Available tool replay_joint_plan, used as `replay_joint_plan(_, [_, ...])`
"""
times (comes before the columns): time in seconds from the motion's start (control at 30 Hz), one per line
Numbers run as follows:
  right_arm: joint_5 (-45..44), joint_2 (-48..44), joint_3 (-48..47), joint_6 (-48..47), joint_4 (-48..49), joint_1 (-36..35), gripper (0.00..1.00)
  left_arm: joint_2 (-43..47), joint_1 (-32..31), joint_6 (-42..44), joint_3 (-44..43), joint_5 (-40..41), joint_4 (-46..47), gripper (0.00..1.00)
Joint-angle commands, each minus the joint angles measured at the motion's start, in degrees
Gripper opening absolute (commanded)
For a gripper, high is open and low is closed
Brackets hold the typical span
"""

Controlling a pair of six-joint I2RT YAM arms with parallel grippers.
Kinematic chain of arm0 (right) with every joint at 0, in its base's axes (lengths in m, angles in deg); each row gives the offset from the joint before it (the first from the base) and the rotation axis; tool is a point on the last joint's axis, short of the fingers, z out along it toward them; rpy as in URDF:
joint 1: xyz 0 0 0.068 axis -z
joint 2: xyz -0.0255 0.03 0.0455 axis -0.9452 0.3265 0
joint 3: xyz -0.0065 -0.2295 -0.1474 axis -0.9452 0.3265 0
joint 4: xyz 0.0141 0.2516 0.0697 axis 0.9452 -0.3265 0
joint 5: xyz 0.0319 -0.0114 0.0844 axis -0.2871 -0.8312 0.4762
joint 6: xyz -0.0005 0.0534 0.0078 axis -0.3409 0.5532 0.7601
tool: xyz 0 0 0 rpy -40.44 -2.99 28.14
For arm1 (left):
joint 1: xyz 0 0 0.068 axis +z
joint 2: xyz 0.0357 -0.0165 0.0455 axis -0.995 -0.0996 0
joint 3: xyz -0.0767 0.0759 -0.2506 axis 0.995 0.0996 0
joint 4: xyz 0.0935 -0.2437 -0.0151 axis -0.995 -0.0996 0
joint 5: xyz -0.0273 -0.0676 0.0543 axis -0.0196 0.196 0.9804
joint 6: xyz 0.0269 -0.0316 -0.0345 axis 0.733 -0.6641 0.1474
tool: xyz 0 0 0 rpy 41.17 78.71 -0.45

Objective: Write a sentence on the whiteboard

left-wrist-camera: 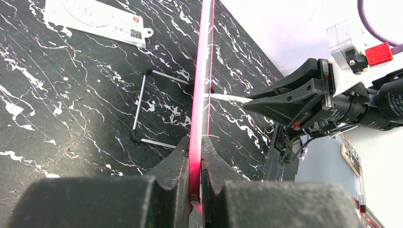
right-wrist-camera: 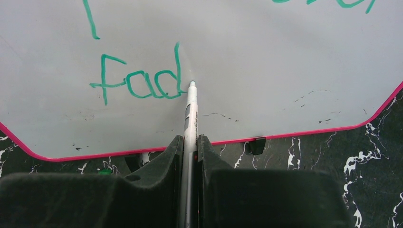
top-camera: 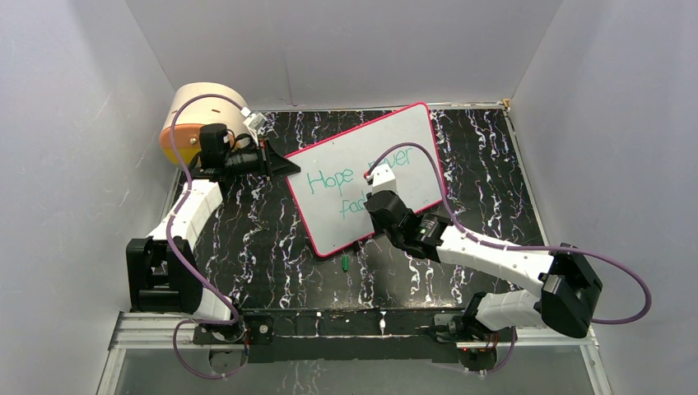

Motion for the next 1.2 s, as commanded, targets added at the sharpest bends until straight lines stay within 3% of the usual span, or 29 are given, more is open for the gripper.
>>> replay_joint_plan(0.0, [-0.03, 0.48, 0.43, 0.43, 3.54, 0.62, 0.00, -2.80, -2.31, 6.31, 1.97, 10.26, -5.44, 0.00])
replay_joint_plan(0.8, [-4.38, -1.32, 0.10, -0.80, 4.25, 1.26, 0.00, -2.98, -2.38, 6.31, 2.02, 10.25, -5.44, 0.00])
replay_joint_plan(1.17, [-1.35, -1.27, -0.43, -2.80, 6.99, 1.22, 0.00, -3.02, -2.40, 6.31, 1.95, 10.25, -5.44, 0.00])
